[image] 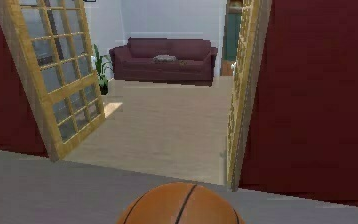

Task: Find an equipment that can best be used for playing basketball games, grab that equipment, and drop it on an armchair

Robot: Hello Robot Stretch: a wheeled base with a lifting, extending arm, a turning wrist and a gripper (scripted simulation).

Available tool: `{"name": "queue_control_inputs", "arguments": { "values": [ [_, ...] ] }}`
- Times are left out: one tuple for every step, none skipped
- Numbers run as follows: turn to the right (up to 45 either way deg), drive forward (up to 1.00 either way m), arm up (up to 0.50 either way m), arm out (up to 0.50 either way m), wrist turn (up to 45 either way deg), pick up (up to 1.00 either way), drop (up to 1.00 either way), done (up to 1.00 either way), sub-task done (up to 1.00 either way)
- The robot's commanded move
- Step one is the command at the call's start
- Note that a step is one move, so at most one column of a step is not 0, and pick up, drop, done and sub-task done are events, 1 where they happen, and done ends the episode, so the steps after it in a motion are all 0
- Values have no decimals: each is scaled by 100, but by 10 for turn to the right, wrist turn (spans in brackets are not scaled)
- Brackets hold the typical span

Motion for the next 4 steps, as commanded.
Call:
{"name": "queue_control_inputs", "arguments": {
  "values": [
    [30,0,0,0,0,0,0,0,0],
    [0,100,0,0,0,0,0,0,0],
    [0,25,0,0,0,0,0,0,0],
    [0,100,0,0,0,0,0,0,0]
  ]
}}
